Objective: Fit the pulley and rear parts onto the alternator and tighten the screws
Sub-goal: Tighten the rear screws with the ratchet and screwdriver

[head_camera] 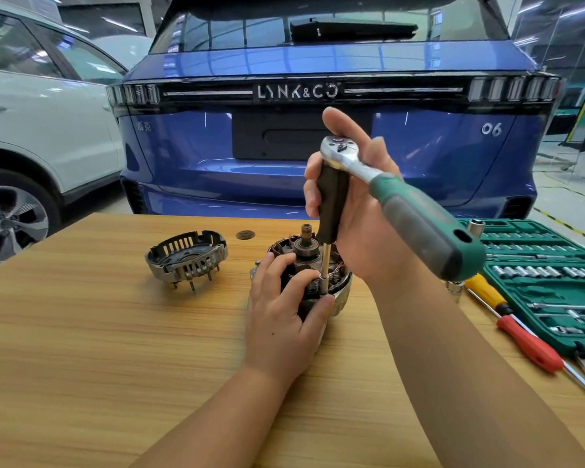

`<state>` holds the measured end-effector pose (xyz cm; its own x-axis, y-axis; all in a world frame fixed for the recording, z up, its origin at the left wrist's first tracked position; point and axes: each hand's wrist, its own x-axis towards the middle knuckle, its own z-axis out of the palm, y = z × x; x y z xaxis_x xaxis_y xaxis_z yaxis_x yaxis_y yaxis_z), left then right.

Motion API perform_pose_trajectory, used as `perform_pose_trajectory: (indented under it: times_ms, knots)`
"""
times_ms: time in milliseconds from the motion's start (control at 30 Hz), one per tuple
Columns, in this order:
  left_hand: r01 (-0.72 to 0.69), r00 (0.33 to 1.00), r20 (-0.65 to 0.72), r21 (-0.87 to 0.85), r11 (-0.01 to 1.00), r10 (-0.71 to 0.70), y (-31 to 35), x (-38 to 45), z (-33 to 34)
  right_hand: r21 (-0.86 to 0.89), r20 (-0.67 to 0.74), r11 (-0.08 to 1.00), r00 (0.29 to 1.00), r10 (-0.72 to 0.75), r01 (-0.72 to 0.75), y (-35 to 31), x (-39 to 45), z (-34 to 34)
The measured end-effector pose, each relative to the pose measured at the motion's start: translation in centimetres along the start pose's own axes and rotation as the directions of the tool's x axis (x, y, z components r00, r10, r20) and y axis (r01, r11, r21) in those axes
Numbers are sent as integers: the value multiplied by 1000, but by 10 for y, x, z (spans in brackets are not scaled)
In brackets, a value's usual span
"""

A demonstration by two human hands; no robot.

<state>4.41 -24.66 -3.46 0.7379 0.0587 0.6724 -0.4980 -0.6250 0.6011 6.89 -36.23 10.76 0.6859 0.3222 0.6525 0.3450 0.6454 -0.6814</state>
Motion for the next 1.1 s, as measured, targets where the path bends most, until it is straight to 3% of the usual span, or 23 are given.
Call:
perform_pose_trajectory:
  times_ms: [133,233,300,367,533,600,733,867,1000,1100]
  knots:
    - [13,1000,3,4,1000,-13,-1,0,0,-157,-294,988,954,-49,2,-1,-1,10]
    - [26,999,24,8,1000,-26,-2,0,0,-304,-414,953,903,-117,-15,-6,0,9]
    - [26,999,25,6,1000,-26,-3,0,0,-242,-372,968,928,-26,-70,-10,-3,6]
    - [25,999,24,5,1000,-25,-3,0,0,-132,-241,988,970,43,-77,-10,-4,7]
    - [28,999,21,8,1000,-28,-1,0,1,-413,-69,888,965,-253,203,4,-5,14]
    - [25,999,19,10,1000,-25,0,0,0,-408,-44,887,966,-254,215,7,-5,14]
    - [29,999,27,17,999,-29,1,0,-2,-229,3,965,991,-131,128,3,-6,10]
    - [29,1000,5,16,999,-29,2,0,0,-268,-168,960,978,-124,76,-1,-6,17]
    - [33,999,27,33,999,-34,0,-1,0,-374,-370,928,917,-152,3,-6,-5,20]
    - [31,999,25,25,999,-32,0,0,0,-316,-374,947,925,-66,-60,-10,-4,17]
